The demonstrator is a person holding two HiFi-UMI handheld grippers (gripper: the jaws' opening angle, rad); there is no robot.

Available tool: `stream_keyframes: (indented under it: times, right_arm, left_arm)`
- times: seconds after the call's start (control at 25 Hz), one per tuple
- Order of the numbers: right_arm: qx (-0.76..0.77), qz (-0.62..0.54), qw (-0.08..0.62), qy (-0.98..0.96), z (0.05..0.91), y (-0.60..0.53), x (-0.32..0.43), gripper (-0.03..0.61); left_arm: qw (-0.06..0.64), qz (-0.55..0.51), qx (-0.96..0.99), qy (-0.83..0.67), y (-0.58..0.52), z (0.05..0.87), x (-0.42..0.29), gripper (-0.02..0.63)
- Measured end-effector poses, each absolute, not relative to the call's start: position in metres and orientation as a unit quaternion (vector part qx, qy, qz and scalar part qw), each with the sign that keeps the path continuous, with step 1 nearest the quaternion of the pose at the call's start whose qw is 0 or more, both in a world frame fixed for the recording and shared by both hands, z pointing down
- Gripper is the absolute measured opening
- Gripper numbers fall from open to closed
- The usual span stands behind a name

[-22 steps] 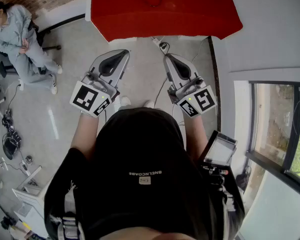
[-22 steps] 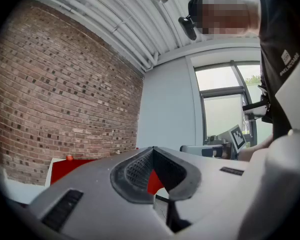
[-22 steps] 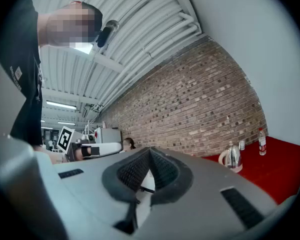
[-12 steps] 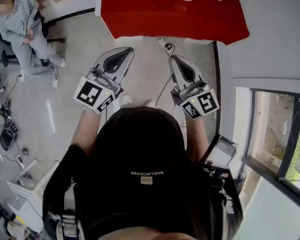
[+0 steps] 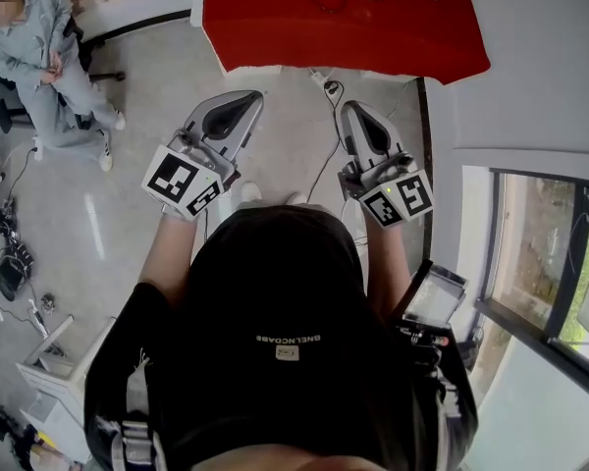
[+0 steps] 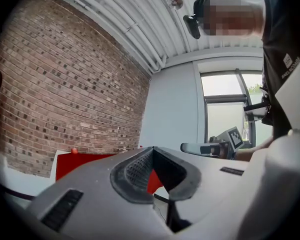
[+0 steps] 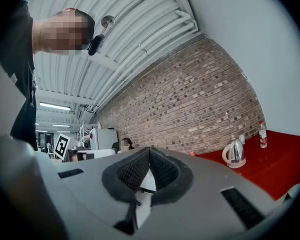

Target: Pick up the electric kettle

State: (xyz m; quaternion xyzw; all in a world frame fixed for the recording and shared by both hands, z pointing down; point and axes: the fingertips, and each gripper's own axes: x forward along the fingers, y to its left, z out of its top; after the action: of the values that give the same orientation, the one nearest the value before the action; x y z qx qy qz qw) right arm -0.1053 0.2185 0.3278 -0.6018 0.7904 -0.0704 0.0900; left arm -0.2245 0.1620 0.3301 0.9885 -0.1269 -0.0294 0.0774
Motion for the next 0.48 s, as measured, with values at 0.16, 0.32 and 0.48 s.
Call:
stream_keyframes:
  times: [0.16,0.32,0.48]
  right_arm:
    - [-0.618,-0.073,0.086,0.778,0.335,0.213,-0.112,0.006]
    - [-0.631,-0.076,0.083,0.767,0.340,0.211,-0.117,0.006]
    - [-0.641,-0.085,0.084,0.758,0.349,0.210,-0.117,0.008]
  left_arm:
    - [0.076,-0.028,0.990,-0.116,0.156,0.338,-0.237,0.006]
    - [0.077,-0.024,0.990,-0.111,0.151,0.344,-0.248,0.006]
    - [0.083,-0.020,0.990,-0.111,0.143,0.351,-0.252,0.006]
